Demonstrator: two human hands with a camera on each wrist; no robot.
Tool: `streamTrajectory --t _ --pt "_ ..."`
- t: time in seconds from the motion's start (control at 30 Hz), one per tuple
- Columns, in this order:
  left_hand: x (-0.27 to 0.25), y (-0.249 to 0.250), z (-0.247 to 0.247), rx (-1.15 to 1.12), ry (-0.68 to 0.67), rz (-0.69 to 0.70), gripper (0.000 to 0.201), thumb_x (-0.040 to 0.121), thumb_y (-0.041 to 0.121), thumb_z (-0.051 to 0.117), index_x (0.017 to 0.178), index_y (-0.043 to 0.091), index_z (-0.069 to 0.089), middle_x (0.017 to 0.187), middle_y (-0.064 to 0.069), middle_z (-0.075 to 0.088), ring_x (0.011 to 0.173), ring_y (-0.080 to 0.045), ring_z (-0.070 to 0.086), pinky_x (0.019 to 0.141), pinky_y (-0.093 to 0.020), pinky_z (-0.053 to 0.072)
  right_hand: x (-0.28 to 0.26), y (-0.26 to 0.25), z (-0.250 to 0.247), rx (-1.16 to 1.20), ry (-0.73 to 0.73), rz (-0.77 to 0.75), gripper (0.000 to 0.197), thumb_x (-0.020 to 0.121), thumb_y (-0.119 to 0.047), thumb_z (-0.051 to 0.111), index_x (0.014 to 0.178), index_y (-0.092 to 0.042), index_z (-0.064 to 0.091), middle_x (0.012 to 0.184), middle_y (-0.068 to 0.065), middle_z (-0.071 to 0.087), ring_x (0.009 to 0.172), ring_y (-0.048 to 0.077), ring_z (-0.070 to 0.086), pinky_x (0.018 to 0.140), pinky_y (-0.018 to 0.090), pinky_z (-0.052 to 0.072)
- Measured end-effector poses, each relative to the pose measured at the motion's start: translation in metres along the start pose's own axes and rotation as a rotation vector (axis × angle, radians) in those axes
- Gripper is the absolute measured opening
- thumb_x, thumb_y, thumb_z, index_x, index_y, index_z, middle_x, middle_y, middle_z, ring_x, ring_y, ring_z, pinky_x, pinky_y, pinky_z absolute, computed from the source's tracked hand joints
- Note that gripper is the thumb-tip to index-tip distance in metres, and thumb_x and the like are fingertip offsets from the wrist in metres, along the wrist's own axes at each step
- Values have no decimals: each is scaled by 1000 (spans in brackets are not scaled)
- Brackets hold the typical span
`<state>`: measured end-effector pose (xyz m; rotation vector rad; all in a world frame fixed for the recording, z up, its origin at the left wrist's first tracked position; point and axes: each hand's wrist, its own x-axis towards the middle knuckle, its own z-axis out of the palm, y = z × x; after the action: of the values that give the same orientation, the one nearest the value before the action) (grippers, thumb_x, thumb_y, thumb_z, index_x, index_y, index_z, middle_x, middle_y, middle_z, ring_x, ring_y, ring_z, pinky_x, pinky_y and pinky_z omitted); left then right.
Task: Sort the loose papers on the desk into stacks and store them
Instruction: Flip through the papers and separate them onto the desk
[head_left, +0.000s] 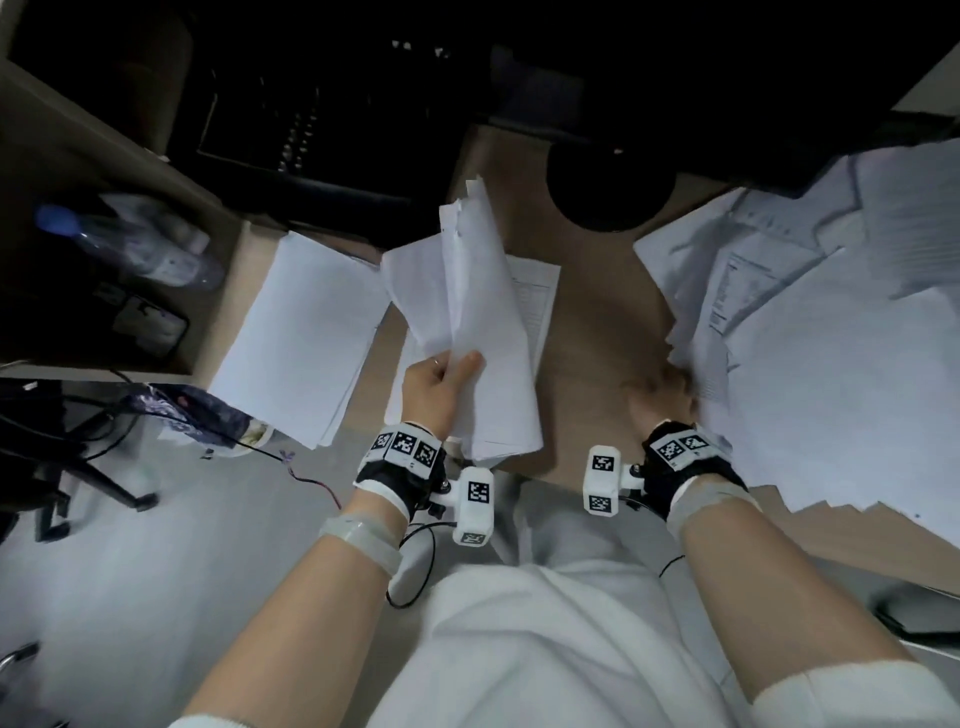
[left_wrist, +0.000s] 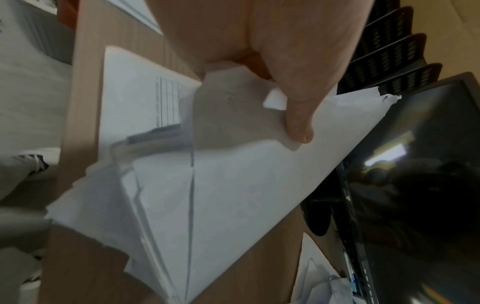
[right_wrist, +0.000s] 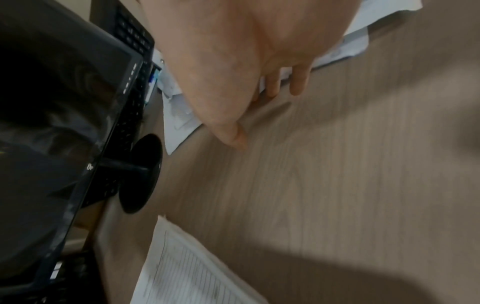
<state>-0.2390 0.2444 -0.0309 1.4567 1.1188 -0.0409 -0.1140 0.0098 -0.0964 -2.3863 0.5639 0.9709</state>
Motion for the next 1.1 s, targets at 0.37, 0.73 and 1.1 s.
streamTrajectory --t 0.37,0.73,1.1 --pt "-2 23 0 -3 85 -3 16 91 29 72 83 15 74 78 -1 73 72 -20 66 69 -30 54 -16 -36 6 124 -262 -177 36 95 -26 57 126 -10 65 127 11 64 100 26 58 84 32 44" --pt "18 -8 -91 -75 179 -53 28 88 21 76 65 11 64 59 1 61 58 -15 52 60 -31 43 -15 -76 120 52 -319 -203 85 58 -54 52 135 -17 49 134 9 55 123 33 54 101 47 48" --pt "55 -17 -160 -116 87 -58 32 82 34 77 79 2 72 83 -17 75 70 -24 65 73 -47 56 -73 -140 126 102 -210 -102 84 76 -39 68 148 -13 35 146 13 45 124 32 54 99 43 48"
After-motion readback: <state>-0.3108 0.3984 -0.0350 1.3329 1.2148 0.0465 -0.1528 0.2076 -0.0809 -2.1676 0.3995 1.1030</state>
